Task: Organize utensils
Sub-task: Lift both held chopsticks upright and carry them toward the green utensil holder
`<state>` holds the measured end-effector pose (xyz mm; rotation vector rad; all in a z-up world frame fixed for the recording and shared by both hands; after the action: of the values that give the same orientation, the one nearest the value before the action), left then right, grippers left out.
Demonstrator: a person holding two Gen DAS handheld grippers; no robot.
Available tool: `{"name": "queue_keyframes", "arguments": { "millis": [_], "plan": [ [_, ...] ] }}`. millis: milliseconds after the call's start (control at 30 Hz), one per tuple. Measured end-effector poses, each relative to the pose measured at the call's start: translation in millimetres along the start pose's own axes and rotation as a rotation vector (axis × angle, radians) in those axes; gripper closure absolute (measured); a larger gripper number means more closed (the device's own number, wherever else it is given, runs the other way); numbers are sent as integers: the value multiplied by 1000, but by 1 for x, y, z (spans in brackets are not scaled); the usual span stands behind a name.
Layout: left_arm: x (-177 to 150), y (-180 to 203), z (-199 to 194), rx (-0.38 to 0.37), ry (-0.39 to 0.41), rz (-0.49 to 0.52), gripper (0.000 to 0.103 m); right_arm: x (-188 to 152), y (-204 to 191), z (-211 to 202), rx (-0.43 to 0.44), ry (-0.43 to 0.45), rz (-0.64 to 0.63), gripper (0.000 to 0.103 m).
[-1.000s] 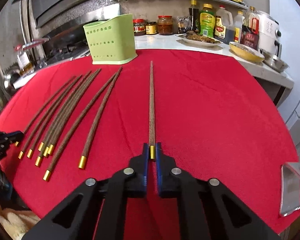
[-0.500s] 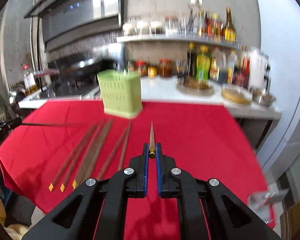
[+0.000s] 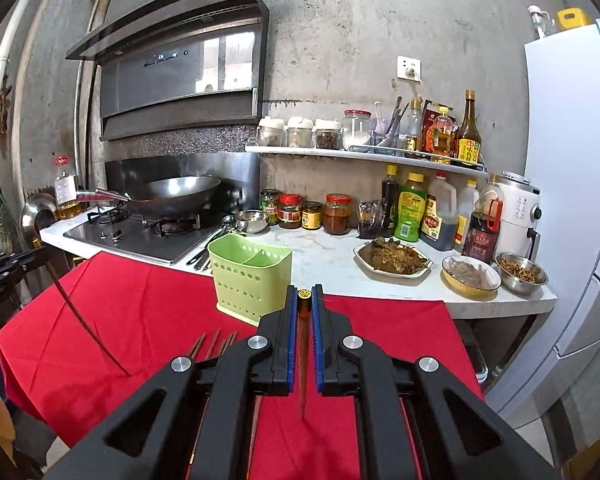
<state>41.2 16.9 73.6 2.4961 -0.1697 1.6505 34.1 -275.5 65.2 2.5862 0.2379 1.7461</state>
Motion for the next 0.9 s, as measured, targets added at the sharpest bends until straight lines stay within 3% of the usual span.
{"name": "queue_keyframes", "arguments": {
  "millis": [167, 233, 333, 433, 700, 900],
  "plan": [
    [-19, -2, 19, 45, -96, 23, 96, -24, -5, 25, 10, -107, -13, 96],
    [-29, 0, 25, 66, -111, 49, 95, -32, -9, 26, 3, -108, -21, 96],
    [-39, 1, 29, 40, -152, 51, 95, -34, -13, 22, 1, -98, -28, 96],
    [-39, 1, 27, 27, -139, 42, 96, -30, -15, 24, 4, -82, -32, 96],
    [10, 1, 48, 7, -40, 12, 96, 17, -20, 53, 26, -5, -48, 96],
    [83, 17, 77, -51, 89, 1, 96, 80, -21, 72, 52, 120, -22, 96]
  ]
}}
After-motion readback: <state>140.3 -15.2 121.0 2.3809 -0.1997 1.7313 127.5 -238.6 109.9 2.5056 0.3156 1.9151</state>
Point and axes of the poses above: each gripper's, at about its wrist camera, not at the fingertips, and z roughly the way its jaws point, y to its right, x to its top, the point moved 1 cm from there along z, roughly the way its jaws point, and after that the axes turned 4 degrees about -z, right-handed, at the moved point
